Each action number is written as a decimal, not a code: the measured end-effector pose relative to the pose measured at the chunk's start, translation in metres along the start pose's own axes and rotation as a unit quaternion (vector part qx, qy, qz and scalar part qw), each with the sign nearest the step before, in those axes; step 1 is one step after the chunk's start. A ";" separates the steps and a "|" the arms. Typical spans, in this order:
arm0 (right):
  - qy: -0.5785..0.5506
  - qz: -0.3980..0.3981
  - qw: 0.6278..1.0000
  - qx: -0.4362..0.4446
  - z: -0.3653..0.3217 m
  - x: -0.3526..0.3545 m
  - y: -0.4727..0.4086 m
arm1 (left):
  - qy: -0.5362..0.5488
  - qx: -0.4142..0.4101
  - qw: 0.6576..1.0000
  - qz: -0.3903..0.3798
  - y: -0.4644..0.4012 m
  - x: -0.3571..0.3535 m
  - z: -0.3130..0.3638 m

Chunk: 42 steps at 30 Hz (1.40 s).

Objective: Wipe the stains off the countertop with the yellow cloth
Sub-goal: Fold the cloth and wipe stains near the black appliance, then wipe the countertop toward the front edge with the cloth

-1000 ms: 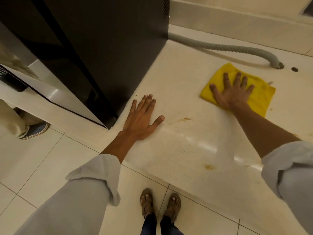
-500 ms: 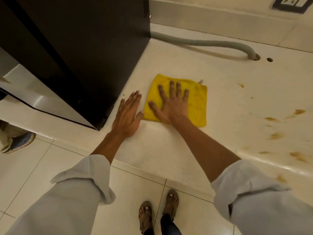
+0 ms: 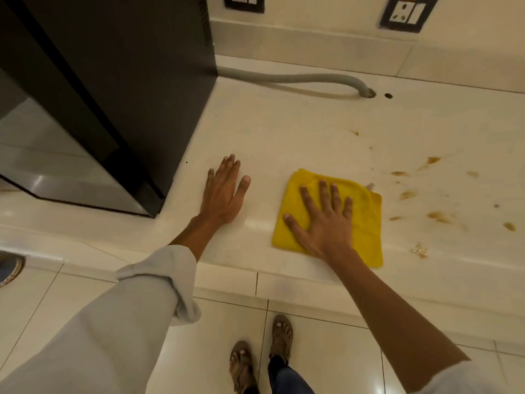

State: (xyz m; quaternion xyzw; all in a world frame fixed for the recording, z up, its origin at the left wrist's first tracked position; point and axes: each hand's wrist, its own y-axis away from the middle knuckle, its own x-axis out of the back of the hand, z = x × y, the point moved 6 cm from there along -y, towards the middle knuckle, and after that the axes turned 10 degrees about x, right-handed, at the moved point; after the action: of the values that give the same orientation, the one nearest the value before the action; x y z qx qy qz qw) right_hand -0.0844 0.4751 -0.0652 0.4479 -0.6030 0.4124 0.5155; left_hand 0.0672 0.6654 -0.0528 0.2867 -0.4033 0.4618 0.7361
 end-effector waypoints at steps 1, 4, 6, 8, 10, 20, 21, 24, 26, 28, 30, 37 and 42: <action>0.005 0.002 1.000 -0.022 0.018 0.003 0.006 | 0.000 -0.008 1.000 -0.006 -0.004 -0.004 0.010; 0.014 0.004 0.997 -0.081 0.066 0.011 0.012 | -0.009 -0.031 0.999 -0.017 -0.021 -0.010 0.032; 0.015 0.008 0.994 -0.110 0.090 0.015 0.006 | -0.024 -0.033 0.999 -0.019 -0.035 -0.012 0.033; 0.010 0.014 0.991 -0.132 0.110 0.016 -0.006 | -0.040 -0.026 0.999 -0.021 -0.050 -0.011 0.023; 0.007 0.014 0.989 -0.149 0.128 0.017 -0.024 | -0.057 -0.010 0.998 -0.027 -0.063 -0.010 0.009; -0.007 -0.010 0.988 -0.151 0.178 0.023 -0.154 | -0.036 -0.004 0.999 -0.002 -0.077 -0.011 -0.004; -0.007 -0.013 0.990 -0.143 0.172 0.022 -0.167 | -0.017 0.000 1.000 -0.004 -0.078 -0.009 -0.004; -0.006 -0.020 0.995 -0.094 0.127 0.013 -0.197 | 0.093 0.046 0.994 -0.034 -0.078 -0.004 -0.006; -0.007 -0.027 0.998 -0.048 0.081 0.006 -0.206 | 0.185 0.097 0.976 -0.056 -0.078 0.001 -0.011; -0.006 -0.034 0.999 -0.001 0.029 0.000 -0.205 | 0.268 0.123 0.954 -0.063 -0.080 0.010 -0.014; -0.009 -0.039 0.999 0.037 -0.023 -0.006 -0.193 | 0.326 0.138 0.933 -0.060 -0.084 0.020 -0.016; -0.022 -0.042 0.993 0.105 -0.149 -0.023 -0.105 | 0.239 0.095 0.963 -0.077 -0.066 0.031 -0.002; -0.044 -0.033 0.994 0.094 -0.153 -0.018 -0.043 | 0.194 0.055 0.974 -0.100 -0.038 0.020 0.012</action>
State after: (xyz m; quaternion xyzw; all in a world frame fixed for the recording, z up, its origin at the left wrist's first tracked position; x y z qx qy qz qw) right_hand -0.0032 0.6129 -0.0615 0.5315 -0.5687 0.4298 0.4577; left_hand 0.1032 0.6493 -0.0316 0.2709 -0.1961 0.4542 0.8258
